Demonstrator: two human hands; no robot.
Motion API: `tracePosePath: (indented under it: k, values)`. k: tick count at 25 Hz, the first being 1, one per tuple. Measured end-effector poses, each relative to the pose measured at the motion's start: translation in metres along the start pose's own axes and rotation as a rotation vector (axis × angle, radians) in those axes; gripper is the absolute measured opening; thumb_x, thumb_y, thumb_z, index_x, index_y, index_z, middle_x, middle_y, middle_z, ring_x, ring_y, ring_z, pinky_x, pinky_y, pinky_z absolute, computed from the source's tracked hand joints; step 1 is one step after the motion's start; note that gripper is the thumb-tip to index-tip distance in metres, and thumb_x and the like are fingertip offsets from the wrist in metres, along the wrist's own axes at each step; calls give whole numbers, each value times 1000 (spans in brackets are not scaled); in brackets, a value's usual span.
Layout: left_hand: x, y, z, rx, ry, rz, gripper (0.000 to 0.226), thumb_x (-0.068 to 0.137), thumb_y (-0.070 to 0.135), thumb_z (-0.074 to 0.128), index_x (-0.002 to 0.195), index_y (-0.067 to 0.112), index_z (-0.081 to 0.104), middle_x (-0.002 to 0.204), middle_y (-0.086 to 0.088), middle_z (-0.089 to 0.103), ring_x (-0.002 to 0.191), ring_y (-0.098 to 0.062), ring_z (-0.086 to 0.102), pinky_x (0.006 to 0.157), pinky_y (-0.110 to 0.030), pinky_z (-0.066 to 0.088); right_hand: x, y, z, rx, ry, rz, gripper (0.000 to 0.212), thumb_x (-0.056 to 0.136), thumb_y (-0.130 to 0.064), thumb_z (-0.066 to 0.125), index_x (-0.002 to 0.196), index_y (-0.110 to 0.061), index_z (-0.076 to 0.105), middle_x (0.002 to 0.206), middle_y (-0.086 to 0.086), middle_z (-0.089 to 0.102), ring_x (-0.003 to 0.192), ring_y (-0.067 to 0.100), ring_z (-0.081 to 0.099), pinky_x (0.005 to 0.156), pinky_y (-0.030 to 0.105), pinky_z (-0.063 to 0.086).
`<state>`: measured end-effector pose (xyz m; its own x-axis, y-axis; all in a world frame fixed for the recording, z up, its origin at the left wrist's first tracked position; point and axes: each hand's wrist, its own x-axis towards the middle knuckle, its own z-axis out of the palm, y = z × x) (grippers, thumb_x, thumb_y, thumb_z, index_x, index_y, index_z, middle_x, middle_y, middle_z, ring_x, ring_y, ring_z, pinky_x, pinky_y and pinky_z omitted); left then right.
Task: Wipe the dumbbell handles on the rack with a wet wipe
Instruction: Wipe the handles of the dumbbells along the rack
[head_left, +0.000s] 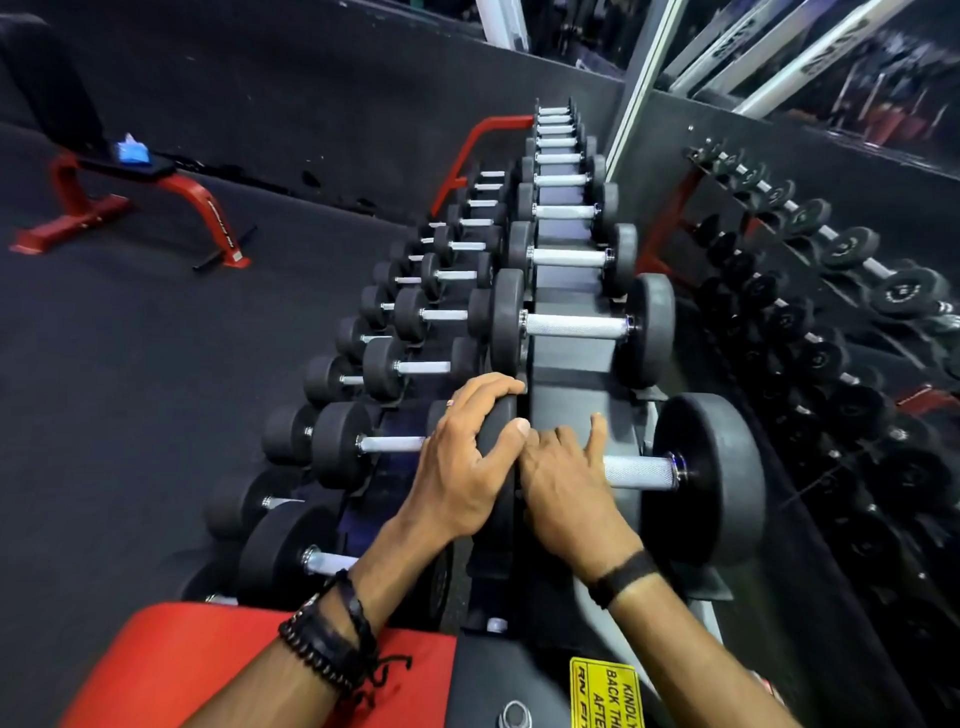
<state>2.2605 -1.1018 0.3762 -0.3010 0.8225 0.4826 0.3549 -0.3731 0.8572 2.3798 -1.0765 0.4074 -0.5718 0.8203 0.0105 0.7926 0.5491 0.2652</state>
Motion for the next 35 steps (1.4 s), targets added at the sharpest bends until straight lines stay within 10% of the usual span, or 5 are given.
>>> tracePosePath:
  k: [10,14,19,28,35]
  values:
    - [2,-2,1,-20,-2,23,33,88,37,52,118,25,59,126,8,58,124,-17,51,106,-44,40,10,1,-3,26,-72,23,37,91,-9,36,127,-12,44,107,5,59,111,31,48,111,65,-2]
    - [1,-2,2,-28,-3,9,37,88,37,52,120,20,61,127,8,58,126,-18,50,107,-42,40,-18,-4,9,54,112,45,58,79,-4,20,135,-8,37,124,11,50,123,35,43,113,60,4]
    - [1,-1,2,-42,-2,12,40,88,38,52,120,15,62,126,6,59,125,-18,51,107,-39,40,-57,-9,22,163,247,114,94,63,-6,53,152,-19,24,154,17,25,141,37,22,109,60,10]
    - [0,-2,1,-29,-2,15,40,88,36,52,120,14,62,126,6,58,124,-18,51,107,-38,40,-69,-32,10,452,263,285,80,61,-12,51,138,-31,43,102,-6,36,95,16,32,89,37,23]
    - [1,-4,1,-5,-4,27,39,89,37,52,120,16,61,127,8,57,124,-19,51,106,-44,40,-63,-38,7,1671,165,515,38,91,1,56,121,-22,62,100,-4,60,95,13,58,94,26,44]
